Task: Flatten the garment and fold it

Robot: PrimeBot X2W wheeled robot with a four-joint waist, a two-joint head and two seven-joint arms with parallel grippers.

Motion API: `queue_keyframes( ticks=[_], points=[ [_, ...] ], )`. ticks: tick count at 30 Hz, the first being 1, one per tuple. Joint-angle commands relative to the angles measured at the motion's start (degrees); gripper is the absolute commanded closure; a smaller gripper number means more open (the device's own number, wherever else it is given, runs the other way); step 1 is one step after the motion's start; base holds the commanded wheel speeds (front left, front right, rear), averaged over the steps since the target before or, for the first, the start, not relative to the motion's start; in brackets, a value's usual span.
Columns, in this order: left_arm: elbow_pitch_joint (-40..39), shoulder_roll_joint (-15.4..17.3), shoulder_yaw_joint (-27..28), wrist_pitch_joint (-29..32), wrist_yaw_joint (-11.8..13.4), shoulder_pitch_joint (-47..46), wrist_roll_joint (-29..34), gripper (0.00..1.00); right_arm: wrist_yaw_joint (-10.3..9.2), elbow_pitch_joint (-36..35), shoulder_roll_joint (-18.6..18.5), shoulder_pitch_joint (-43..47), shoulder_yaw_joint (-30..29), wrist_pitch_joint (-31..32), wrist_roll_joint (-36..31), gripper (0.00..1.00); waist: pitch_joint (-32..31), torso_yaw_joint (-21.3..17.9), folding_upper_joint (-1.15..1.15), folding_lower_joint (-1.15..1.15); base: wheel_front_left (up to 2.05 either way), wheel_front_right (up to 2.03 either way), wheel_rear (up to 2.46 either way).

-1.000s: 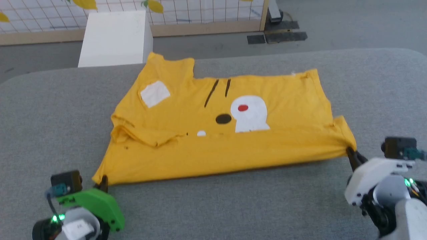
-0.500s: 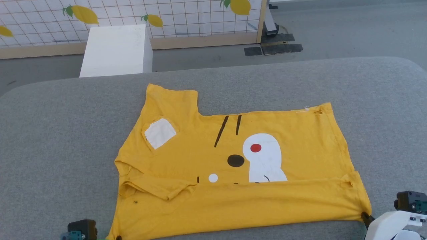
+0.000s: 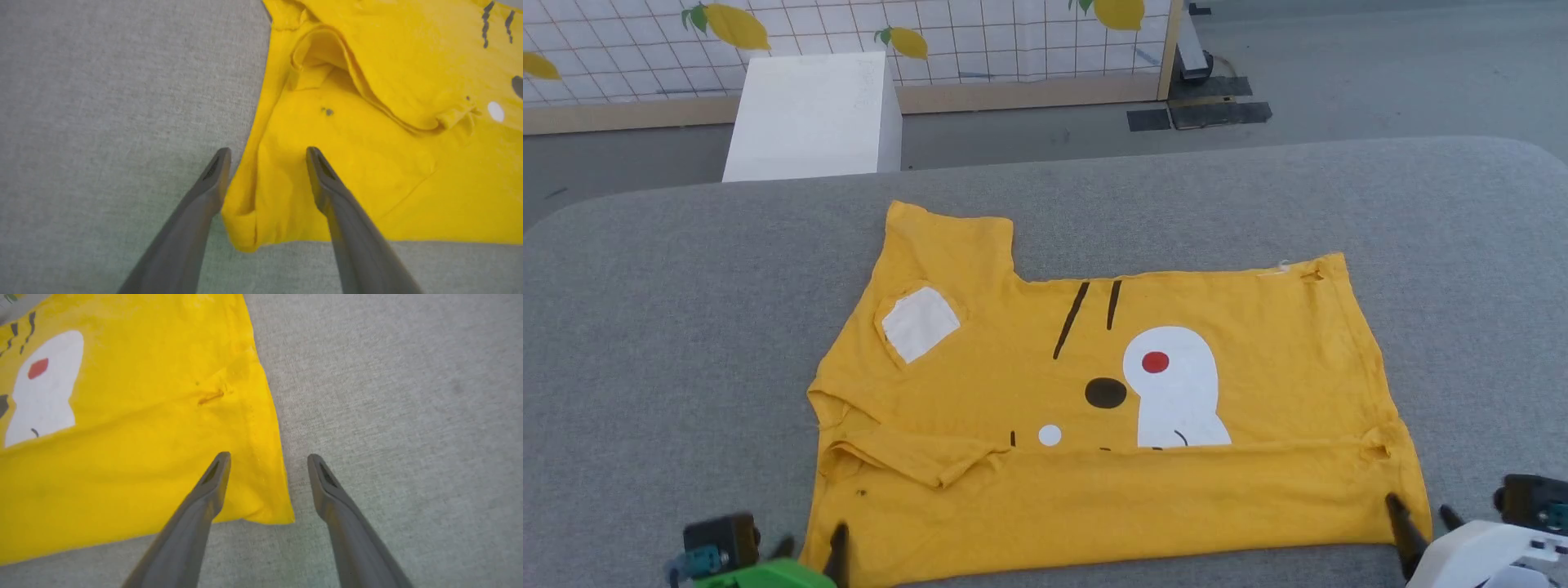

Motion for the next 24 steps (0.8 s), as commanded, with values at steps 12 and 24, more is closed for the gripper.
queue_keyframes(
  ticks=[12,24],
  points=[
    [4.68,5.1,-1.88,-13.99,-7.91,-20.79,11.66,0.0,-0.1,-9.14,-1.47,-3.82,8.15,-21.77,-2.79,0.0,4.09,-1.75,0.0,0.0,0.0,0.0,0.0],
    [17.31,9.18,-4.02,-6.56,-16.48,-49.18,14.33,0.0,-0.1,-13.86,-2.52,-10.84,13.62,-24.7,-3.09,0.0,16.57,-7.73,0.0,0.0,0.0,0.0,0.0]
  ],
)
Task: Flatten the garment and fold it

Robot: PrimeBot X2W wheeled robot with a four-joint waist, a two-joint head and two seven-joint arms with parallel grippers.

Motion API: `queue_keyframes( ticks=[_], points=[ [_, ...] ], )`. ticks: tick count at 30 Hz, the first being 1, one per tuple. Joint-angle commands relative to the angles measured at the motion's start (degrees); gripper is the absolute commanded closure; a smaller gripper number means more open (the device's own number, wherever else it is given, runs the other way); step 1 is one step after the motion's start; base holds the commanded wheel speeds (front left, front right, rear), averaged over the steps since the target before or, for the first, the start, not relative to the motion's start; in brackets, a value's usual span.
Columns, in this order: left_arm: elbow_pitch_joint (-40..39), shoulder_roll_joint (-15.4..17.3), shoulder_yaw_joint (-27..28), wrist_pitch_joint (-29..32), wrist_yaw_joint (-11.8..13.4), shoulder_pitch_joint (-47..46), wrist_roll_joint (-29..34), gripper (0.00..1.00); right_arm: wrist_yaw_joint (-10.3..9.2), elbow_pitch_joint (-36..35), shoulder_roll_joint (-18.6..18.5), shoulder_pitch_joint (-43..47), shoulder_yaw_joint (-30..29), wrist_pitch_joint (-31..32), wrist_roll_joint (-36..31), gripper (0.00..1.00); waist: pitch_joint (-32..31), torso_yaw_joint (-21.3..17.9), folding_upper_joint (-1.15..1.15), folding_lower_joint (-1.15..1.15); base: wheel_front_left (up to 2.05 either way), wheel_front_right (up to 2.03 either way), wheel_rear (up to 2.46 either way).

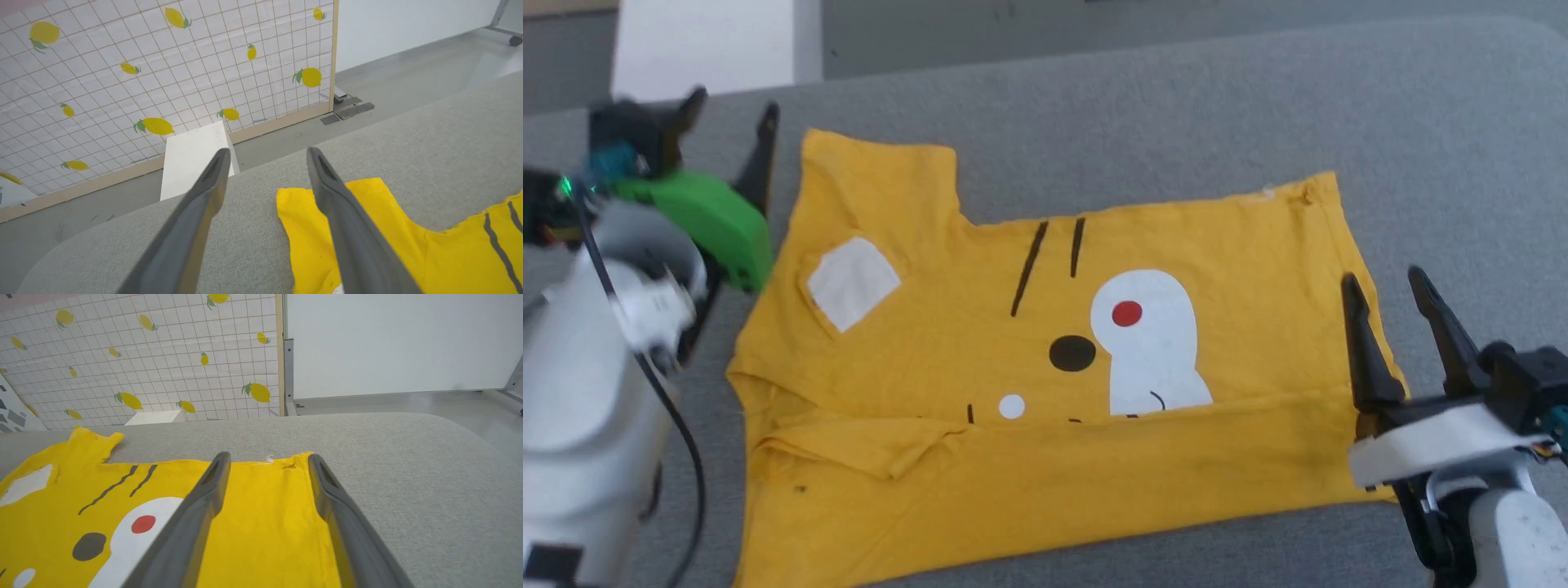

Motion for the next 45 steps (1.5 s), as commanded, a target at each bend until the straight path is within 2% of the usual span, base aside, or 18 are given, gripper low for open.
queue_keyframes(
  ticks=[1,5,9,11,14,20,21,22,27,32,41,45],
  points=[
    [1.95,0.76,0.02,2.74,-0.79,-3.34,-0.06,0.0,-0.09,-0.65,0.07,-1.78,0.75,-0.4,-0.62,0.0,6.6,-4.19,0.0,0.0,0.0,0.0,0.0],
    [6.71,2.25,-0.41,11.19,-2.53,-11.01,-1.13,0.0,-0.09,-1.16,0.51,-4.33,2.13,-0.6,-0.79,0.0,10.62,-6.38,0.0,0.0,0.0,0.0,0.0],
    [9.83,3.3,-0.56,20.43,-2.86,-15.65,-2.68,0.0,-0.09,-0.9,0.98,-6.15,3.22,-1.08,-0.63,0.0,13.33,-8.14,0.0,0.0,0.0,0.0,0.0],
    [11.04,4.11,-0.72,27.19,-1.93,-17.37,-3.31,0.0,-0.09,-0.41,1.28,-6.88,3.81,-1.62,-0.47,0.0,14.47,-8.96,0.0,0.0,0.0,0.0,0.0],
    [11.17,4.76,-0.64,33.07,-0.77,-17.7,-4.28,0.0,-0.09,0.31,1.54,-7.21,4.27,-2.17,-0.36,0.0,14.89,-9.42,0.0,0.0,0.0,0.0,0.0],
    [9.71,5.34,-0.54,39.76,2.15,-16.4,-5.28,0.0,-0.09,1.29,1.81,-7.83,4.99,-2.43,-0.3,0.0,14.75,-9.47,0.0,0.0,0.0,0.0,0.0],
    [9.41,5.28,-0.72,40.92,2.55,-16.01,-5.42,0.62,-0.09,1.32,1.82,-8.02,5.18,-2.31,-0.31,0.0,14.67,-9.4,0.0,0.0,0.0,0.0,0.0],
    [8.95,5.34,-1.11,42.53,2.7,-15.52,-5.55,1.0,-0.09,1.29,1.76,-8.36,5.37,-2.09,-0.47,0.0,14.57,-9.29,0.0,0.0,0.0,0.0,0.0],
    [5.91,5.7,-1.56,45.77,3.1,-14.24,-6.41,1.0,-0.09,1.21,0.45,-11.85,5.76,0.58,-1.05,0.0,14.3,-8.85,0.0,0.0,0.0,0.0,0.0],
    [3.32,6.22,-1.57,46.09,3.27,-13.76,-6.7,1.0,-0.09,2.77,-0.18,-20.67,4.19,7.17,-1.26,0.0,14.48,-8.56,0.0,0.0,0.0,0.0,0.0],
    [0.67,6.36,-1.75,45.66,3.23,-14.96,-6.79,1.0,-0.09,18.56,0.86,-38.38,-0.21,34.23,-0.36,0.0,16.35,-7.17,0.0,0.0,0.0,0.0,0.0],
    [0.04,5.91,-1.93,45.14,3.13,-15.75,-6.9,1.0,-0.09,23.33,1.1,-43.31,-0.54,42.31,-1.14,0.0,17.4,-6.31,0.0,0.0,0.0,0.0,0.0]
  ],
)
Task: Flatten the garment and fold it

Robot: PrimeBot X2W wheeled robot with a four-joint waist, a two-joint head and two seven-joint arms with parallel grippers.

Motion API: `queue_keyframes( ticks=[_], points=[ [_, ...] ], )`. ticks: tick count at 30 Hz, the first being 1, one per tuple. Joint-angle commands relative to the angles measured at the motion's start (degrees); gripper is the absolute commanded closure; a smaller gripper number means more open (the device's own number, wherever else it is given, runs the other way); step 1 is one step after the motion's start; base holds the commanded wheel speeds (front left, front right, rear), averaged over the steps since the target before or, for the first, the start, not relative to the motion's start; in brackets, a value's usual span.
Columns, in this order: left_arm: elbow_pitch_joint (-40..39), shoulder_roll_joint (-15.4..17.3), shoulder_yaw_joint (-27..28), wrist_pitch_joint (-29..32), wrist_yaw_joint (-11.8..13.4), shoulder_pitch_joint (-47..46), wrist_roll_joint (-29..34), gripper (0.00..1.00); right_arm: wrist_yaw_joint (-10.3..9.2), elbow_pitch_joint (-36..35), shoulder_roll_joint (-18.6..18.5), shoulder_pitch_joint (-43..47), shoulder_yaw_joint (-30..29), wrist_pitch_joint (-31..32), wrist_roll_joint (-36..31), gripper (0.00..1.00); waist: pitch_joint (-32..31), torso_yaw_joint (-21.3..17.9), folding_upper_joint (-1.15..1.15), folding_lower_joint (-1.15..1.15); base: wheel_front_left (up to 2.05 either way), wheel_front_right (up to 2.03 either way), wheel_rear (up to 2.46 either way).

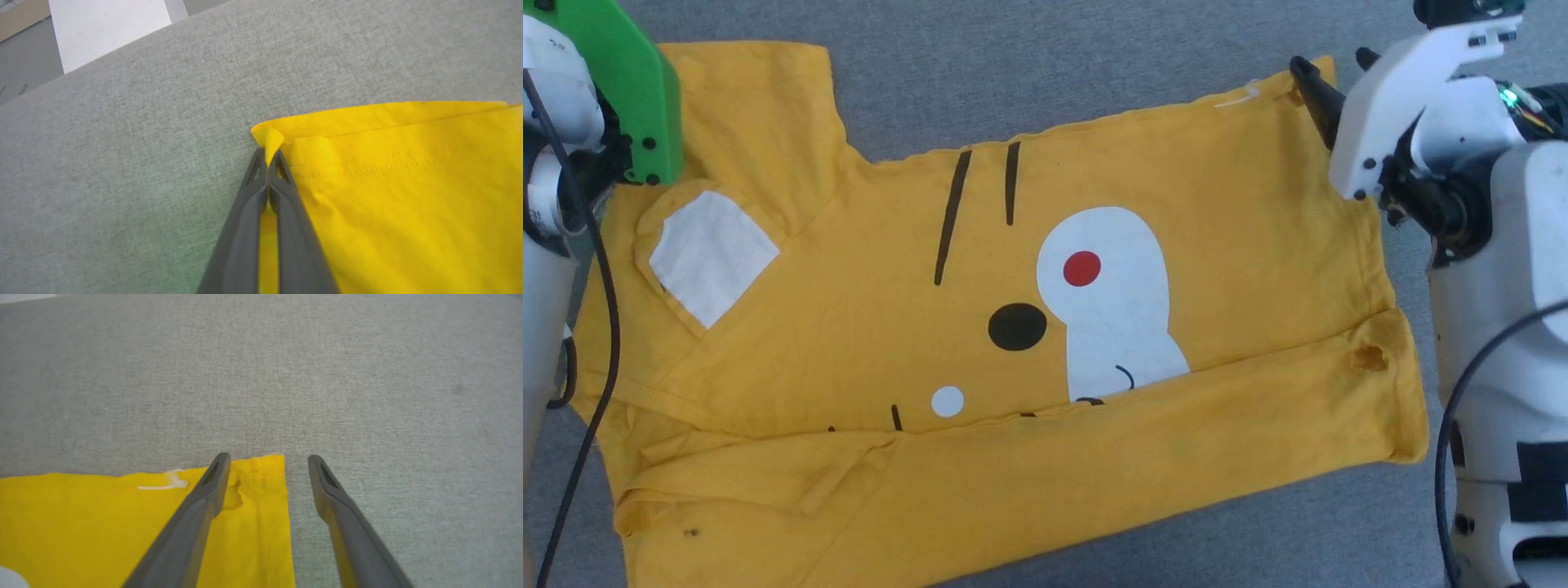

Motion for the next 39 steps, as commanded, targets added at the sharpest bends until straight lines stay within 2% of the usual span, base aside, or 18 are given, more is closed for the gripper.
queue_keyframes(
  ticks=[1,4,5,6,9,13,22,27,32,39],
  points=[
    [0.48,-0.07,-0.28,-0.05,0.03,-0.09,0.0,1.0,-0.09,1.17,0.24,-1.61,0.01,1.68,-0.68,0.0,0.81,0.67,0.0,0.0,0.0,0.0,0.0],
    [0.29,-0.22,-0.45,-0.36,-0.16,-0.63,-0.06,1.0,-0.09,4.35,0.21,-4.11,-0.34,6.65,-1.8,0.0,1.52,1.12,0.0,0.0,0.0,0.0,0.0],
    [0.32,-0.3,-0.45,-0.53,-0.22,-0.74,-0.13,1.0,-0.09,5.28,0.24,-4.53,-0.62,8.46,-2.31,0.22,1.62,1.21,0.0,0.0,0.0,0.0,0.0],
    [0.39,-0.41,-0.49,-0.73,-0.26,-0.78,-0.2,1.0,-0.09,6.11,0.28,-4.96,-0.75,10.63,-3.12,0.58,1.66,1.32,0.0,0.0,0.0,0.0,0.0],
    [0.49,-0.79,-0.7,-1.54,-0.37,-0.77,-0.28,1.0,-0.09,6.58,0.3,-5.67,-0.99,14.08,-5.05,1.0,1.55,1.73,0.0,0.0,0.0,0.0,0.0],
    [0.76,-1.78,-0.51,-5.29,-0.93,-0.21,-0.64,1.0,-0.09,4.89,0.34,-4.92,-0.73,12.8,-5.49,1.0,0.4,2.37,0.0,0.0,0.0,0.0,0.0],
    [1.43,-4.41,1.27,-29.5,-3.0,7.62,0.2,1.0,-0.09,2.77,-2.81,3.84,4.19,-6.21,-0.35,1.0,-8.37,4.56,0.0,0.0,0.0,0.0,0.0],
    [-1.17,-6.15,3.5,-39.91,-2.33,17.01,-1.88,1.0,-0.09,1.18,-5.91,11.32,7.77,-15.52,2.82,1.0,-15.21,5.97,0.0,0.0,0.0,0.0,0.0],
    [-6.65,-6.74,5.91,-44.34,-0.46,28.54,-4.85,1.0,-0.09,-0.08,-8.62,17.94,9.67,-21.79,5.42,1.0,-20.63,7.14,0.0,0.0,0.0,0.0,0.0],
    [-14.47,-6.51,7.31,-42.44,3.58,44.35,-8.38,1.0,-0.09,-0.76,-11.32,25.65,8.17,-23.88,6.86,1.0,-25.04,9.13,0.0,0.0,0.0,0.0,0.0]
  ],
)
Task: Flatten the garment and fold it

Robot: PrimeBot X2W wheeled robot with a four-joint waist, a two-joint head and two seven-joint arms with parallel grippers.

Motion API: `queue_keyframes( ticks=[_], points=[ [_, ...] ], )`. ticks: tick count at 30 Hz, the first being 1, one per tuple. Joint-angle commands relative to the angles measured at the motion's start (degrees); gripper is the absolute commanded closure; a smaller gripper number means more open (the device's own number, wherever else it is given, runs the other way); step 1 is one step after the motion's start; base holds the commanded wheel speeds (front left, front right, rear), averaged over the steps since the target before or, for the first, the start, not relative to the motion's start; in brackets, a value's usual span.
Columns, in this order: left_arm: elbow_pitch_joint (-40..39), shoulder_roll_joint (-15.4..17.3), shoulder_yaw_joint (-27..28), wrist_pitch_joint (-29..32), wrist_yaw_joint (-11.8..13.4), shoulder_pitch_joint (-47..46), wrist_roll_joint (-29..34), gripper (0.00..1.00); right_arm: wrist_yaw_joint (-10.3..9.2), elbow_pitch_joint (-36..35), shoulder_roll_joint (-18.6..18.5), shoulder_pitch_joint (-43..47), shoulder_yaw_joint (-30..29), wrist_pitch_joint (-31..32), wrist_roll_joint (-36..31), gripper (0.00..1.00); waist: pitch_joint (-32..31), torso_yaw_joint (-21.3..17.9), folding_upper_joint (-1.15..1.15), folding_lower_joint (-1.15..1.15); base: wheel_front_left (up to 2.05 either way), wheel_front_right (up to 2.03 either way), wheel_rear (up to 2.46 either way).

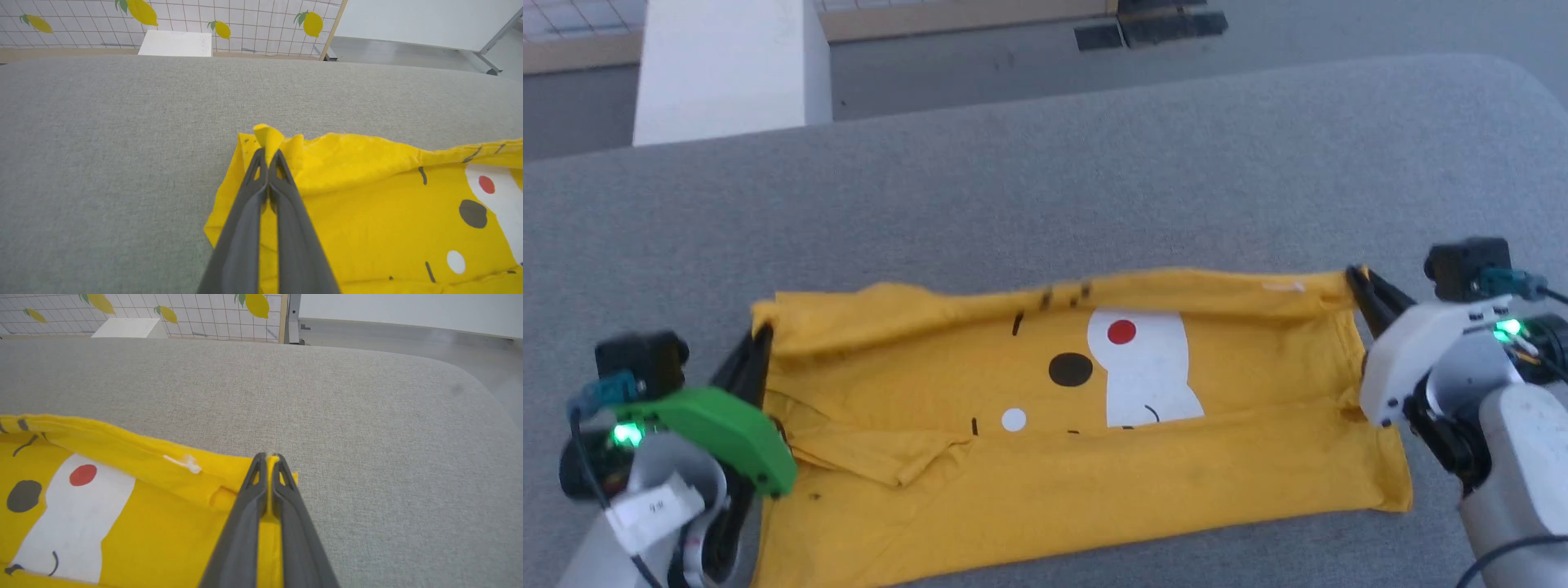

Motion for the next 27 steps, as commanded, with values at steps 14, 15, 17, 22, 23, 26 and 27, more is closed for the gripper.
queue_keyframes(
  ticks=[14,15,17,22,23,26,27],
  points=[
    [-1.1,-3.73,-3.3,2.61,0.58,15.84,-5.82,1.0,-0.1,0.89,-3.31,11.31,-0.29,8.78,-2.13,1.0,-5.52,5.4,0.0,0.0,0.0,0.0,0.0],
    [-0.42,-3.89,-3.67,2.64,0.3,15.83,-5.82,1.0,-0.1,1.24,-3.32,11.49,-0.31,9.23,-2.26,1.0,-5.4,5.51,0.0,0.0,0.0,0.0,0.0],
    [1.04,-4.33,-4.53,2.72,-0.47,15.73,-5.95,1.0,-0.1,2.02,-3.2,11.66,-0.35,10.0,-2.44,1.0,-5.1,5.73,0.0,0.0,0.0,0.0,0.0],
    [4.11,-5.16,-6.09,2.91,-1.54,15.46,-6.0,0.7,-0.1,3.69,-2.03,11.65,-0.91,11.87,-2.34,0.23,-4.95,5.94,0.0,0.0,0.0,0.0,0.0],
    [4.58,-5.37,-6.13,2.9,-1.51,15.45,-6.15,0.28,-0.1,3.65,-1.8,11.7,-1.12,11.94,-2.2,0.0,-5.03,5.95,0.0,0.0,0.0,0.0,0.0],
    [5.37,-5.88,-6.11,2.35,-1.66,15.56,-6.55,0.0,-0.1,3.13,-0.81,12.18,-2.7,12.13,-1.38,0.0,-5.49,5.9,0.0,0.0,0.0,0.0,0.0],
    [5.41,-6.03,-6.07,2.09,-1.76,15.66,-6.69,0.0,-0.1,2.81,-0.59,12.48,-3.2,12.04,-1.19,0.0,-5.72,5.93,0.0,0.0,0.0,0.0,0.0]
  ],
)
